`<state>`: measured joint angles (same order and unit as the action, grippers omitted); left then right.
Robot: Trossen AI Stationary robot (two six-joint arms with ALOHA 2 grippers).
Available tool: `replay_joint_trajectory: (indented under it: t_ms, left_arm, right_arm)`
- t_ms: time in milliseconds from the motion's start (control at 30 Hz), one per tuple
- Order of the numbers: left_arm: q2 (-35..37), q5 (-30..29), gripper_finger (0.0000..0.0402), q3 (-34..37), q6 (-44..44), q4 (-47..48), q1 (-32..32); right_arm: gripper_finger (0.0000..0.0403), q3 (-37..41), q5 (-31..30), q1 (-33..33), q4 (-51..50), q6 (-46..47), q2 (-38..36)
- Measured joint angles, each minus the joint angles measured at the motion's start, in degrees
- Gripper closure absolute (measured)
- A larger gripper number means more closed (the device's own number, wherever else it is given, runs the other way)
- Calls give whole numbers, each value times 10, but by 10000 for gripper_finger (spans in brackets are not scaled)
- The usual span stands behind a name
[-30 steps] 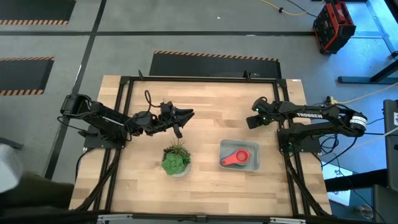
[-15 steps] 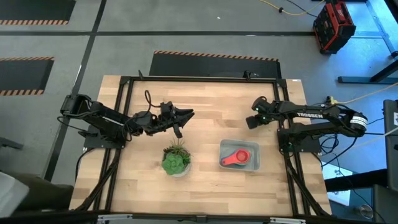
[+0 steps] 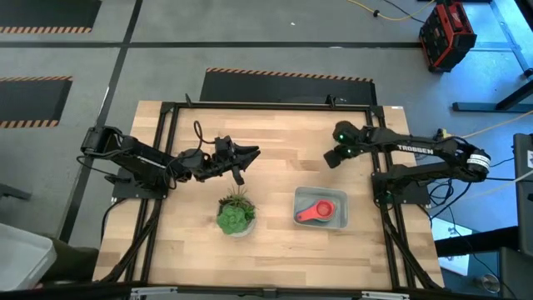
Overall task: Nest measuring cups in basket
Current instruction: Stack the green measuring cup on top of the orange measuring cup in the grey bin
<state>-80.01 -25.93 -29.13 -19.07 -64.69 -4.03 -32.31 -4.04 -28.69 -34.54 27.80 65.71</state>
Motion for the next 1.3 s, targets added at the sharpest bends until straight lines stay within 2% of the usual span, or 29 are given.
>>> replay_joint_trajectory:
  t_ms: [300, 567, 833, 1167, 1300]
  left_arm:
    - [0, 0, 312, 0, 0, 0, 0]
    - [0, 0, 312, 0, 0, 0, 0]
    - [0, 0, 312, 0, -3, 0, 0]
    - [0, 1, 312, 0, -4, 0, -3]
    - [0, 1, 312, 0, -4, 2, -3]
  right_arm:
    - [390, -121, -1, 23, -11, -73, -1]
    - [389, -199, -2, 77, -6, -134, -2]
    - [387, -202, 28, 159, 4, -232, -2]
    - [387, -202, 28, 253, 1, -270, -2]
    - [386, -202, 69, 283, 2, -270, -2]
